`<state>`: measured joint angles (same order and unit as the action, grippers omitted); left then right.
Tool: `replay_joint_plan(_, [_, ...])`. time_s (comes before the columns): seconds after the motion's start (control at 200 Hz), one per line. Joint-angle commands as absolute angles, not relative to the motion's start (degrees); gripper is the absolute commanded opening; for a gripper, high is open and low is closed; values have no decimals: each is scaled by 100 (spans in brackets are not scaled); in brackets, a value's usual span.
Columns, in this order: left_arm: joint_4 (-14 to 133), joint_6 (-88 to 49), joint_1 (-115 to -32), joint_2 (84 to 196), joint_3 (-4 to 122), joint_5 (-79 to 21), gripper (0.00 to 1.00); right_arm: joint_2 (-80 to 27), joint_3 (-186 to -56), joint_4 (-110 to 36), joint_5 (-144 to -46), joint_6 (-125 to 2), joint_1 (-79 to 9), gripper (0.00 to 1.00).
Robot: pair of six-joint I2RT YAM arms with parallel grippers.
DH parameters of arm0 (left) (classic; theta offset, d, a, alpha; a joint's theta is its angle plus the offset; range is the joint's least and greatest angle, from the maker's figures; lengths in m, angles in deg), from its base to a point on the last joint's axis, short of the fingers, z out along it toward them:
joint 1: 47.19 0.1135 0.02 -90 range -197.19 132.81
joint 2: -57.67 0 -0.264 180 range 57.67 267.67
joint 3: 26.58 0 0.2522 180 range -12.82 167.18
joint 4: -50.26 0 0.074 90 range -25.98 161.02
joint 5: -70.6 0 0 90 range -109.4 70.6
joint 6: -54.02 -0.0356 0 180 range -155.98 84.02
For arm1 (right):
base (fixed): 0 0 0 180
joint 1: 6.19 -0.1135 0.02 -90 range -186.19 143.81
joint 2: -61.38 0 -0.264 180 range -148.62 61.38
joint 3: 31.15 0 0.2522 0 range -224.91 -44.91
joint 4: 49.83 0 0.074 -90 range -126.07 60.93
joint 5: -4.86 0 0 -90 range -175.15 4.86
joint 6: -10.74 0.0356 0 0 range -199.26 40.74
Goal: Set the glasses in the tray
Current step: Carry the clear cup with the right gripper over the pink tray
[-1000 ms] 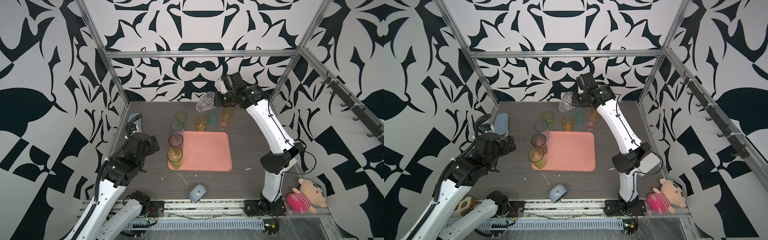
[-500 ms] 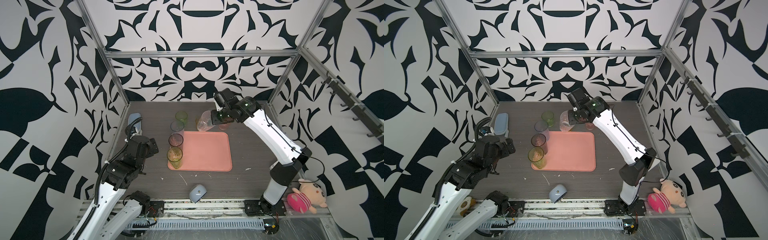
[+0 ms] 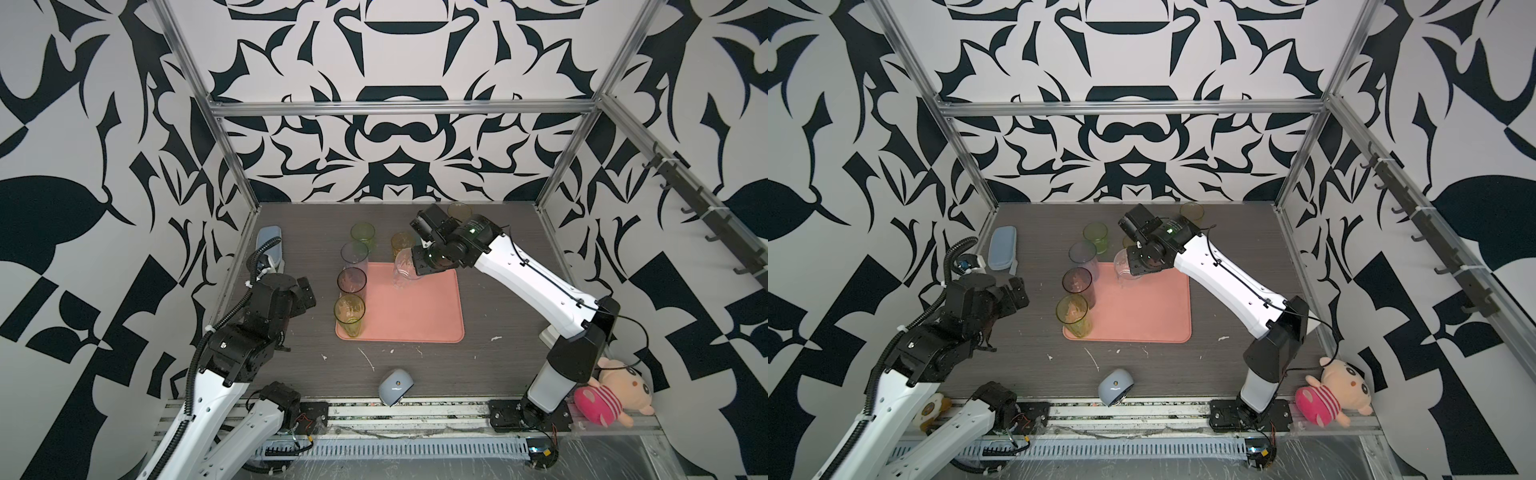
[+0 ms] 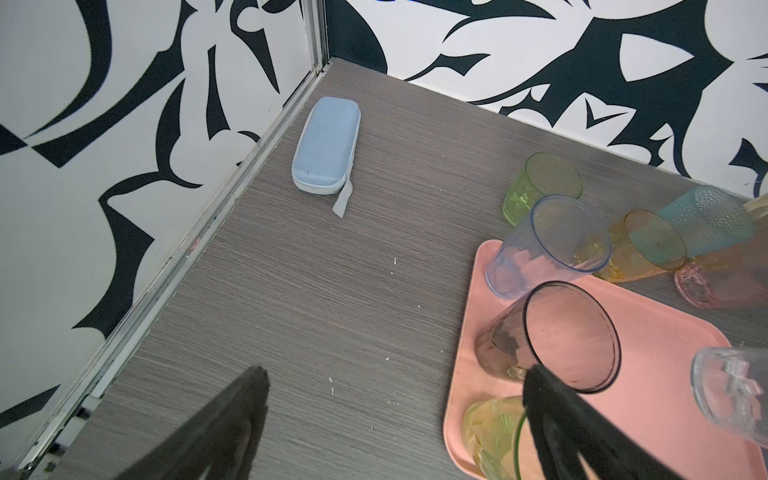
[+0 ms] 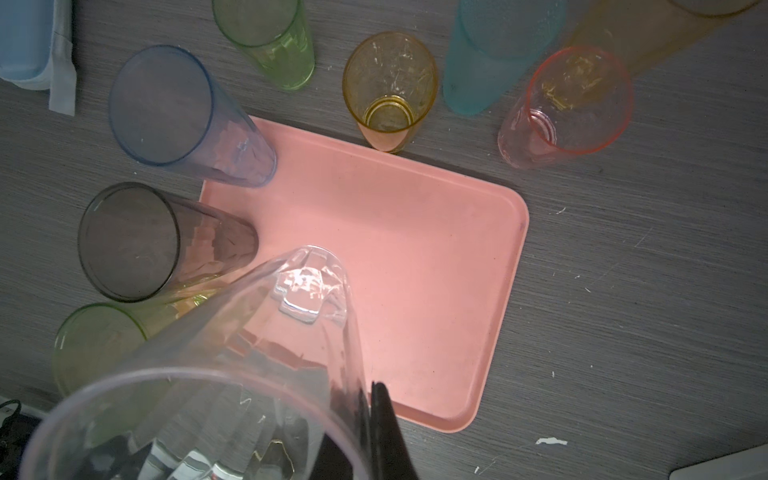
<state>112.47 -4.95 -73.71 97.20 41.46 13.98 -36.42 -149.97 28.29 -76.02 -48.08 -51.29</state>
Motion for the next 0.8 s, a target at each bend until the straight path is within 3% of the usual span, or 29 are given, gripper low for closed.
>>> replay_joint_plan(0.0, [11313, -497, -7349, 9661, 4020, 1400, 99, -3544, -14971, 2622, -7468, -4649, -5197, 0])
replay_joint_plan(0.79, [11298, -495, -7349, 9678, 4008, 1338, 100, -4824, -15414, 2546, -7354, -4837, -5009, 0])
